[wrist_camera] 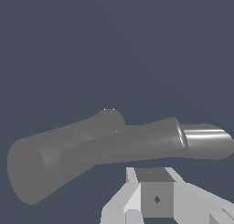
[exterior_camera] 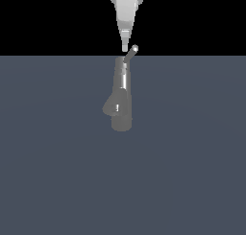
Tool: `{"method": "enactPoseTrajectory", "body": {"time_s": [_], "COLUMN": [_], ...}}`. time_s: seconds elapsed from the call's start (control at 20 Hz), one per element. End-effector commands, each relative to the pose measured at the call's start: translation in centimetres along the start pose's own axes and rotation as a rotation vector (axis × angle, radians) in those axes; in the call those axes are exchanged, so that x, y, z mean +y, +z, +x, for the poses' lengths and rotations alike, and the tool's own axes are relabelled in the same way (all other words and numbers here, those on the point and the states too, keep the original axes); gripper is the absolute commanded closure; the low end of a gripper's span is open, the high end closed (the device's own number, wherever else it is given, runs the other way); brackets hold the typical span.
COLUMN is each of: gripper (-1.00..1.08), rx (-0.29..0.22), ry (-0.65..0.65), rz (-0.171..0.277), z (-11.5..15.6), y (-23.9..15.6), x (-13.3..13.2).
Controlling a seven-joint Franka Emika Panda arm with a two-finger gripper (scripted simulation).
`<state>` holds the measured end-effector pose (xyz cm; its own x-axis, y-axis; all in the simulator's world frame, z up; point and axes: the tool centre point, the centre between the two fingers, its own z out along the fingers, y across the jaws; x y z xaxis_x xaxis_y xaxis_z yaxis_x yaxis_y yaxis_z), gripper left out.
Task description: Turn on the faucet by rotating a designated handle.
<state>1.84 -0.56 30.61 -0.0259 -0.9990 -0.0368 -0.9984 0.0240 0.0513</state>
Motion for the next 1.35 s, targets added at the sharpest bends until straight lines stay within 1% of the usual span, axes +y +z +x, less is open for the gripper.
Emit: {"method": "enactPoseTrajectory", "body": {"time_s": [0.0, 1.1, 1.3], "gripper": [1.08, 1.08, 1.08], "rx": [0.002, 0.006, 0.007], "ry": [0.01, 0.04, 0.043], "rz": [-0.007, -0.009, -0.009], "z": [1.2, 8.5, 9.4], "y": [0.6, 2.3, 2.5], "x": [-0.4, -4.4, -4.9]}}
